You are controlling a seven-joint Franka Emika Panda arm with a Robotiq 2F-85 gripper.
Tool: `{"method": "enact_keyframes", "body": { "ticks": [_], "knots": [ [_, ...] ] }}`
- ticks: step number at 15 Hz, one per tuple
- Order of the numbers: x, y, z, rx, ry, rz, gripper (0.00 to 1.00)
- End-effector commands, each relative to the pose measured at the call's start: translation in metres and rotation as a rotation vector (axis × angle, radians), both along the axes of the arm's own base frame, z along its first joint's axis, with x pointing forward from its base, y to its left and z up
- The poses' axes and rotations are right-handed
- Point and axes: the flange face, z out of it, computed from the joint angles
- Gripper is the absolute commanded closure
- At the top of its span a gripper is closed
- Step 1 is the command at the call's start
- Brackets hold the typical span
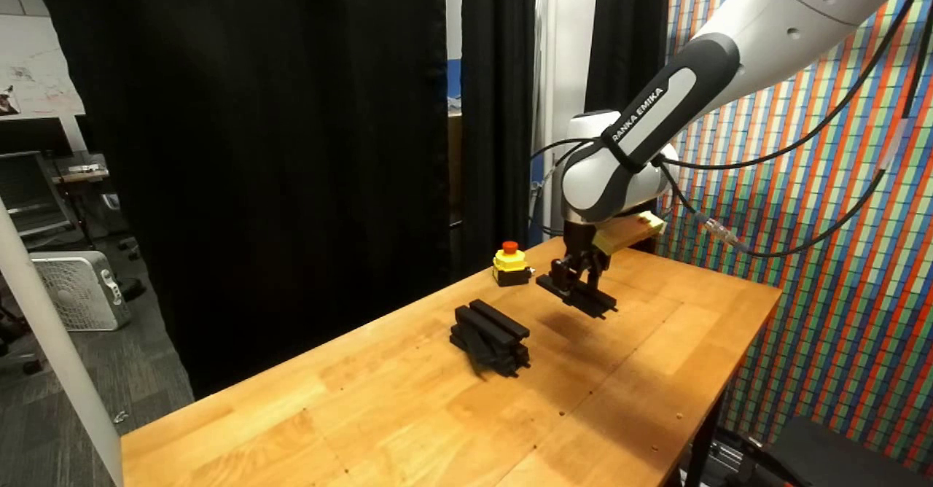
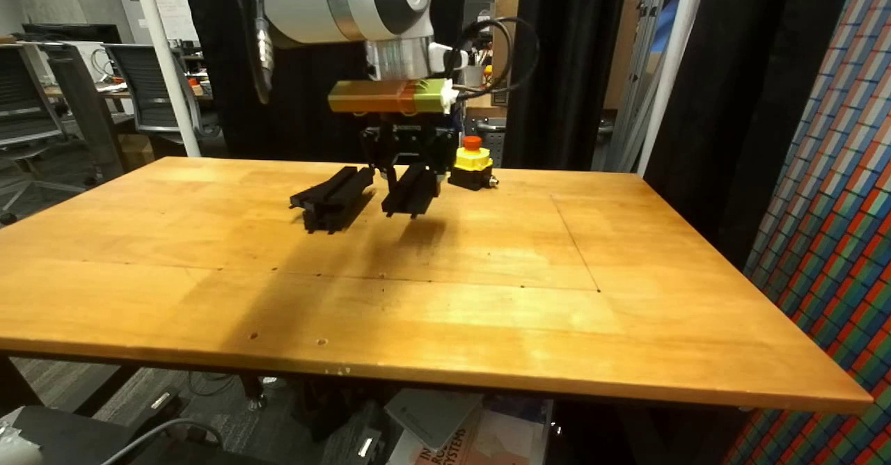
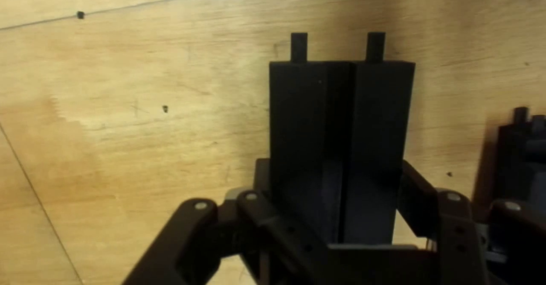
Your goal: Arrange the black objects together
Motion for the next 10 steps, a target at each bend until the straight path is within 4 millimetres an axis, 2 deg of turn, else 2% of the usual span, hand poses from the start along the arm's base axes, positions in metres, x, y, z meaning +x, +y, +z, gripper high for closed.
{"method": "enact_keyframes", "body": {
  "ticks": [1, 5, 10],
  "knots": [
    [-0.004, 0.045, 0.024, -0.008, -0.017, 0.022, 0.55],
    [0.000, 0.092, 0.029, -0.003, -0.015, 0.062, 0.55],
    [0.013, 0.136, 0.029, -0.007, 0.005, 0.112, 0.55]
  ]
}}
